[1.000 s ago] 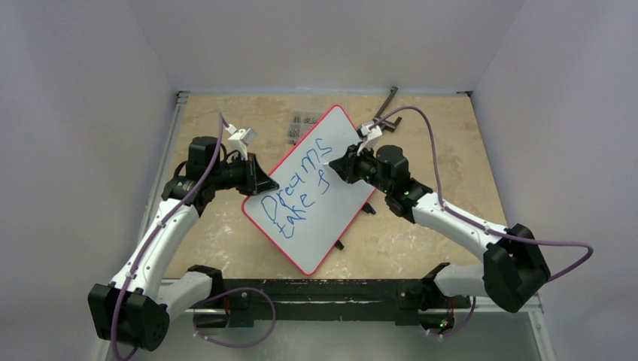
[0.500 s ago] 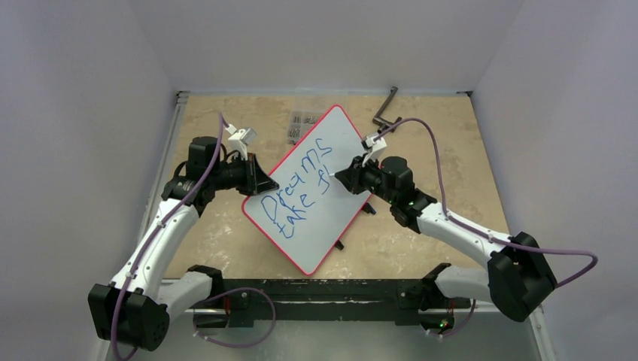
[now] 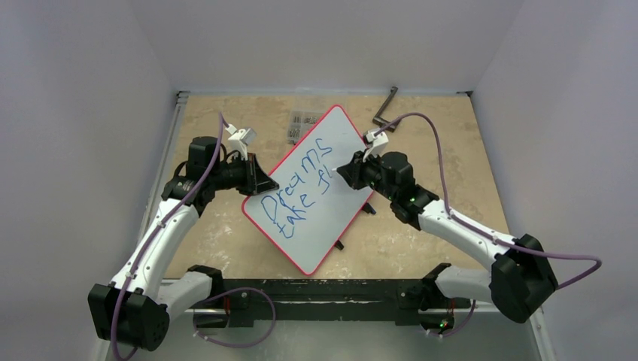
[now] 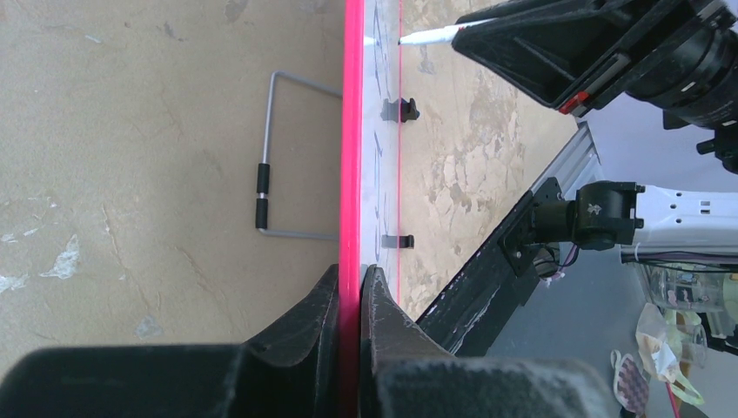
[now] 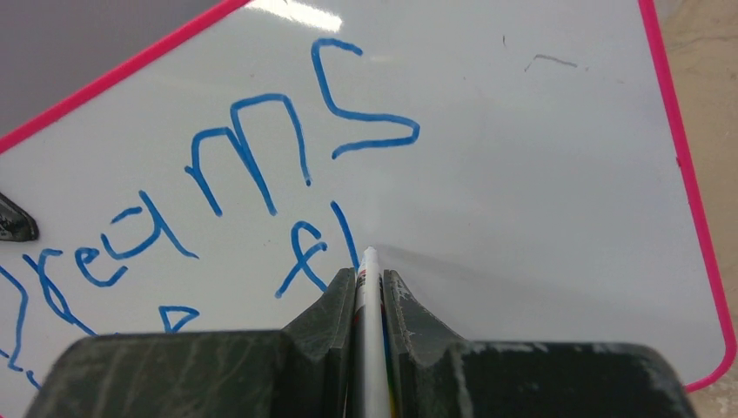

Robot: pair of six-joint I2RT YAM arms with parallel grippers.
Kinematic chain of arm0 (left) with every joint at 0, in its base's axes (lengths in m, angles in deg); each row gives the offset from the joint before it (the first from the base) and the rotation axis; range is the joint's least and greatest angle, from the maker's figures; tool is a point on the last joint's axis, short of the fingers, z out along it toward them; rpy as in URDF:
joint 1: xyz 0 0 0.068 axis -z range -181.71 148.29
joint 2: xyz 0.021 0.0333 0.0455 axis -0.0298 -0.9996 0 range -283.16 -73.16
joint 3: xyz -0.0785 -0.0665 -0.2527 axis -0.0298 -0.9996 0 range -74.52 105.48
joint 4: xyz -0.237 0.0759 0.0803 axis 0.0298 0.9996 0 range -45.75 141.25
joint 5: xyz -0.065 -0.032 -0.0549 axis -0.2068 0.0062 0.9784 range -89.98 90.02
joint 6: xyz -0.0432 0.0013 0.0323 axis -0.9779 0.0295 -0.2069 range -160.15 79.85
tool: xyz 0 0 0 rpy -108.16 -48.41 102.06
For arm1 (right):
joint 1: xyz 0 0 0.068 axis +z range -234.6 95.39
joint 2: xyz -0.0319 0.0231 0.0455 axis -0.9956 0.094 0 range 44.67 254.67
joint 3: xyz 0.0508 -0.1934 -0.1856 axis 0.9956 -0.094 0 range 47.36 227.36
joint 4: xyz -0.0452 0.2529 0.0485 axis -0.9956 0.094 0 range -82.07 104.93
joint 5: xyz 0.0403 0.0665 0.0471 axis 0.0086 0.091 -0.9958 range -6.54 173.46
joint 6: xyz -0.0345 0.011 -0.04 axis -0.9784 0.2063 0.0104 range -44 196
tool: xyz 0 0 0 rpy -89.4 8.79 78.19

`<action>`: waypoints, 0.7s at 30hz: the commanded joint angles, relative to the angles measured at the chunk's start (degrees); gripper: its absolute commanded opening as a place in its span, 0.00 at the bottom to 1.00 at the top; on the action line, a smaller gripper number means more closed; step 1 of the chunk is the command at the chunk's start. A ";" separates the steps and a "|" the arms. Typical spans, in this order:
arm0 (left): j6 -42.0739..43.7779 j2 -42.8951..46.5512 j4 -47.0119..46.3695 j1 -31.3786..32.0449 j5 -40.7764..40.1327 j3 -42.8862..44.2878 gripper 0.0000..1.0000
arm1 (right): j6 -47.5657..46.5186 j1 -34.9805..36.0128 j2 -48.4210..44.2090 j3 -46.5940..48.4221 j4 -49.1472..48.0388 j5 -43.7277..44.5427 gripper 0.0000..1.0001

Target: Write a sentence on the whiteboard

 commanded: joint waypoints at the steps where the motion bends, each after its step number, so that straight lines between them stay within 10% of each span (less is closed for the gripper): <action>1: 7.45 -0.08 1.62 0.41 -6.44 -0.22 0.00 | -1.99 -0.17 -0.32 5.43 0.66 1.94 0.00; 21: 7.46 0.03 1.63 0.41 -6.49 -0.10 0.00 | -2.48 -0.13 3.67 4.74 -2.05 2.14 0.00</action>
